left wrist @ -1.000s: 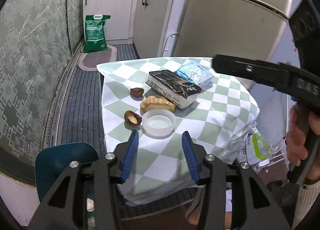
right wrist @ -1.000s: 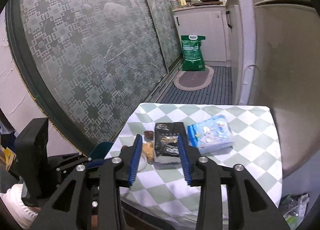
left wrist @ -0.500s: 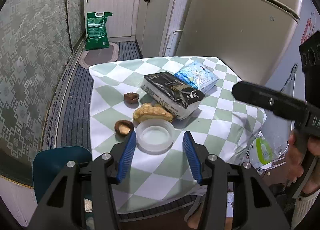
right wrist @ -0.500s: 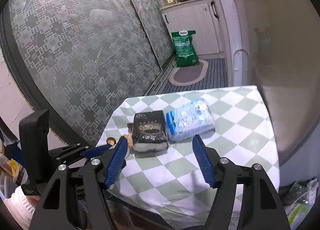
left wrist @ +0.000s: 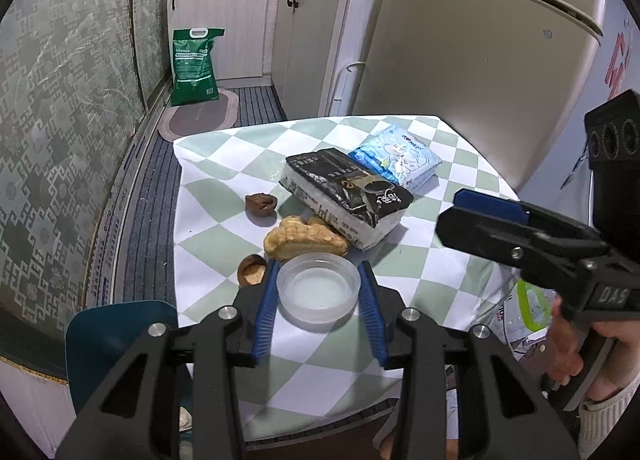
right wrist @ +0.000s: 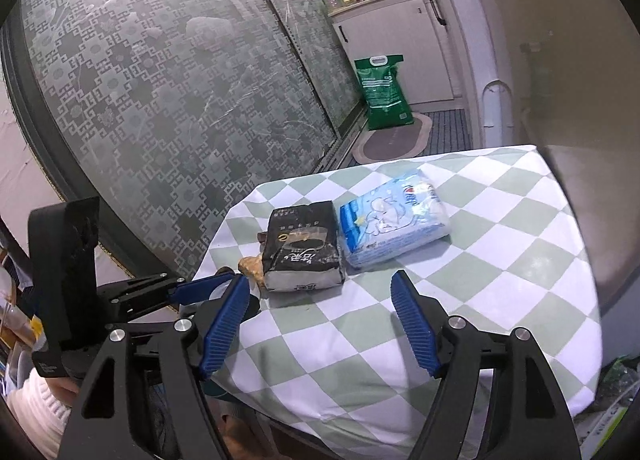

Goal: Collect trash
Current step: 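Grasp the clear plastic dish with the left gripper while the right grasps the black tissue pack, then carry the dish and black pack in both grippers over the teal bin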

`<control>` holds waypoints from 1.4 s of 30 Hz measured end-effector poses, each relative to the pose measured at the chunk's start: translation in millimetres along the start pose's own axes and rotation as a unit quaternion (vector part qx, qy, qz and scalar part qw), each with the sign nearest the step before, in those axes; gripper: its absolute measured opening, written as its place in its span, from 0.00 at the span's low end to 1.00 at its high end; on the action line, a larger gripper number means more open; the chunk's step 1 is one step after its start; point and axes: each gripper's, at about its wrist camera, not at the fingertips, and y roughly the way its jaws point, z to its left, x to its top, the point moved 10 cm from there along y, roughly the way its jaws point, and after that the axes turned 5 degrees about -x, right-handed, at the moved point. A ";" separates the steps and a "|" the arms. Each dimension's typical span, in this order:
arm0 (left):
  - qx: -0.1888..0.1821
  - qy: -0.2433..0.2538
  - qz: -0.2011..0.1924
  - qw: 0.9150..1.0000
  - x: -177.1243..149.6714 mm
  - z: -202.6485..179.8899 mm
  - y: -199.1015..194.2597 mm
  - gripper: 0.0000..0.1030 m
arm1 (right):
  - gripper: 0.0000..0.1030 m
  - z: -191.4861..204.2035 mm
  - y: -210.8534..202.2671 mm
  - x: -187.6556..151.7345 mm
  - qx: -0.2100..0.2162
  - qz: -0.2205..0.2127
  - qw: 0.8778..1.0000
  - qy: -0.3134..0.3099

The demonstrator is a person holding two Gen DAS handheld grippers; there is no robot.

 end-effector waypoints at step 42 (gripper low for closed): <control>-0.011 -0.033 -0.038 0.999 -12.4 55.0 -76.3 0.41 | 0.48 14.2 68.7 20.0 -0.092 0.004 0.996 -0.011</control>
